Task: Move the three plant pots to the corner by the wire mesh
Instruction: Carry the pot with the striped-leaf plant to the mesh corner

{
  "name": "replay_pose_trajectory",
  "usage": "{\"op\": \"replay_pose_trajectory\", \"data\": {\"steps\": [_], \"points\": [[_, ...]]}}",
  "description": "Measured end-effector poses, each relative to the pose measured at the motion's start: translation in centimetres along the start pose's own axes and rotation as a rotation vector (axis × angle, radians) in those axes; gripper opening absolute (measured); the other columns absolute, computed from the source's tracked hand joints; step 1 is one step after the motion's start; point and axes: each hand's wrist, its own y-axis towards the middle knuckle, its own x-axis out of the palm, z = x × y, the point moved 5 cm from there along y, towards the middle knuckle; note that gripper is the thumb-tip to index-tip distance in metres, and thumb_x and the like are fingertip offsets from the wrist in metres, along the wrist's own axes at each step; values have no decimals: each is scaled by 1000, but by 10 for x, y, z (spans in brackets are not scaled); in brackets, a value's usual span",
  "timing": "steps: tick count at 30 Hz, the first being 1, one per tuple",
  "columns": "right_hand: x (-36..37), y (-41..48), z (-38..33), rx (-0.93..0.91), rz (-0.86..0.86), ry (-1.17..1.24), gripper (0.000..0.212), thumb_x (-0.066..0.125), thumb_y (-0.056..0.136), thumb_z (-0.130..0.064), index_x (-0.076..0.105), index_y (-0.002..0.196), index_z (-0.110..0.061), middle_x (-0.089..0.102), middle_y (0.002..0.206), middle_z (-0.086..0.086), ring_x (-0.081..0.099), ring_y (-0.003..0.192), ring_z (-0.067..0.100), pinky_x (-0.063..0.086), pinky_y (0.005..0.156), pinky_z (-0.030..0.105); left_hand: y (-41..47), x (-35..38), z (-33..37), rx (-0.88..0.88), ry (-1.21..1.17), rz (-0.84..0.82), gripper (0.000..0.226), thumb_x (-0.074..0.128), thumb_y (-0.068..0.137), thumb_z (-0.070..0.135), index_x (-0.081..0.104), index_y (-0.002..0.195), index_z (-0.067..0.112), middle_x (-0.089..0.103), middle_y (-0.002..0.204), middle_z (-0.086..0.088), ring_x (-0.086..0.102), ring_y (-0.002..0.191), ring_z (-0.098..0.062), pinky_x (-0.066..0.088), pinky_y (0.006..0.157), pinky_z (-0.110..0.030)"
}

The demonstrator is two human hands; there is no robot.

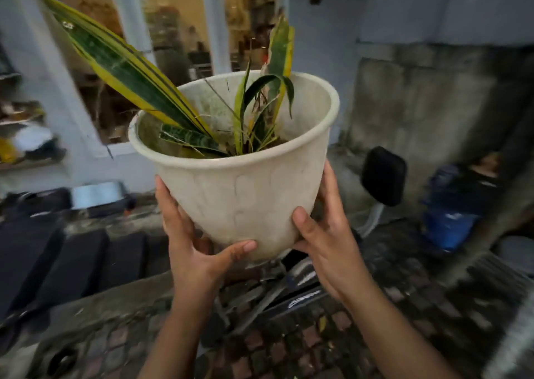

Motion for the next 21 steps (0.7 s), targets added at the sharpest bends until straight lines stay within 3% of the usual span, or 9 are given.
{"op": "replay_pose_trajectory", "data": {"steps": [4, 10, 17, 21], "points": [[-67, -16, -31, -82, 182, -32, 90, 87, 79, -42, 36, 150, -66, 56, 152, -24, 57, 143, 15, 54, 102, 69, 10, 77, -19, -31, -80, -170, 143, 104, 56, 46, 12, 166, 51, 23, 179, 6, 34, 162, -31, 37, 123, -71], [-148, -48, -64, -192, 481, -108, 95, 78, 80, -34, 30, 160, -50, 47, 163, -7, 53, 146, 24, 52, 101, 74, 11, 187, -47, -58, -244, -402, 140, 103, 58, 47, 14, 165, 54, 20, 179, 8, 32, 164, -25, 43, 125, -47], [-214, -89, -85, -294, 750, -231, 99, 77, 83, -31, 23, 164, -45, 40, 168, -1, 51, 148, 26, 45, 106, 78, -9, 292, -84, -115, -467, -647, 135, 103, 58, 49, 17, 161, 62, 18, 178, 10, 32, 163, -20, 43, 124, -58], [-246, -123, -95, -337, 908, -300, 96, 75, 85, -28, 22, 164, -44, 38, 169, 5, 45, 152, 31, 44, 107, 78, -33, 352, -98, -167, -554, -794, 140, 104, 57, 49, 14, 163, 60, 17, 179, 1, 26, 165, -30, 34, 123, -73]]}}
